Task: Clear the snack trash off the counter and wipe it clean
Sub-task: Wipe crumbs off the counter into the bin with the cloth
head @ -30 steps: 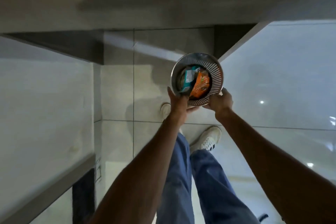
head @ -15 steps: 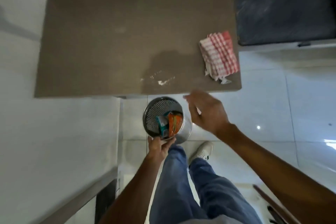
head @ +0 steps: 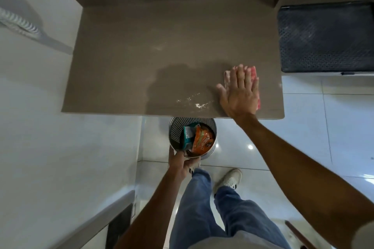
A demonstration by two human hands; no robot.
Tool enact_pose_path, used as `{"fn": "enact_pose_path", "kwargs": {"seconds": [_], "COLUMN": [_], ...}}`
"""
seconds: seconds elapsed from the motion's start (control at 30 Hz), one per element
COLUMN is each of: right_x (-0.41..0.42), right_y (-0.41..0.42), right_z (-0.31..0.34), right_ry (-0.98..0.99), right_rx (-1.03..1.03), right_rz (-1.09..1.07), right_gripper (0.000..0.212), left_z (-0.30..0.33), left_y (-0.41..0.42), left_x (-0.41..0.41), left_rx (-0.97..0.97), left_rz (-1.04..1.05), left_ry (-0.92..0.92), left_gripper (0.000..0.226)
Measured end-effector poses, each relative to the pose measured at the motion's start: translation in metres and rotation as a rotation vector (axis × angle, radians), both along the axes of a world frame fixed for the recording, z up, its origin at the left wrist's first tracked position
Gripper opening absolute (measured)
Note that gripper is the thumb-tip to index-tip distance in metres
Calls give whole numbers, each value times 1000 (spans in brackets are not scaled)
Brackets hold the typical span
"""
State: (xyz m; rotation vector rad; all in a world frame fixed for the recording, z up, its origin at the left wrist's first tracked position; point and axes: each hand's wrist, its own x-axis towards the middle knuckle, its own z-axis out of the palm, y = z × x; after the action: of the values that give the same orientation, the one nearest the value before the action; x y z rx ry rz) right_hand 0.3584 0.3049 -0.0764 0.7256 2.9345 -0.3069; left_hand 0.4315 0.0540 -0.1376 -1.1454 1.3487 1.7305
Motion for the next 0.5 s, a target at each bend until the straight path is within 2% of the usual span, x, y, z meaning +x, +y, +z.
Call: {"fn": "enact_pose_path", "kwargs": {"seconds": [0.17,0.3,0.43,0.5], "right_x": [-28,-43,-34,-24], "right_y": [-77,-115,-115,-112], "right_z": [-5,-10,-12,-7], "right_ry": [19,5,-23,-58], "right_rx": [-41,-63,-32,-26], "right_rz": [204,518,783,869], "right_gripper": [88,108,91,92], "left_z": [5,12,36,50], "left_y": [-12,-22,-28,-29], "left_x": [-18,-22,-20,-16], "left_rx": [-25,-34,-64,-73], "left_rz": [-36,-64,-133,-142], "left_ry": [2,29,74,76], "left_gripper": [69,68,61,60]}}
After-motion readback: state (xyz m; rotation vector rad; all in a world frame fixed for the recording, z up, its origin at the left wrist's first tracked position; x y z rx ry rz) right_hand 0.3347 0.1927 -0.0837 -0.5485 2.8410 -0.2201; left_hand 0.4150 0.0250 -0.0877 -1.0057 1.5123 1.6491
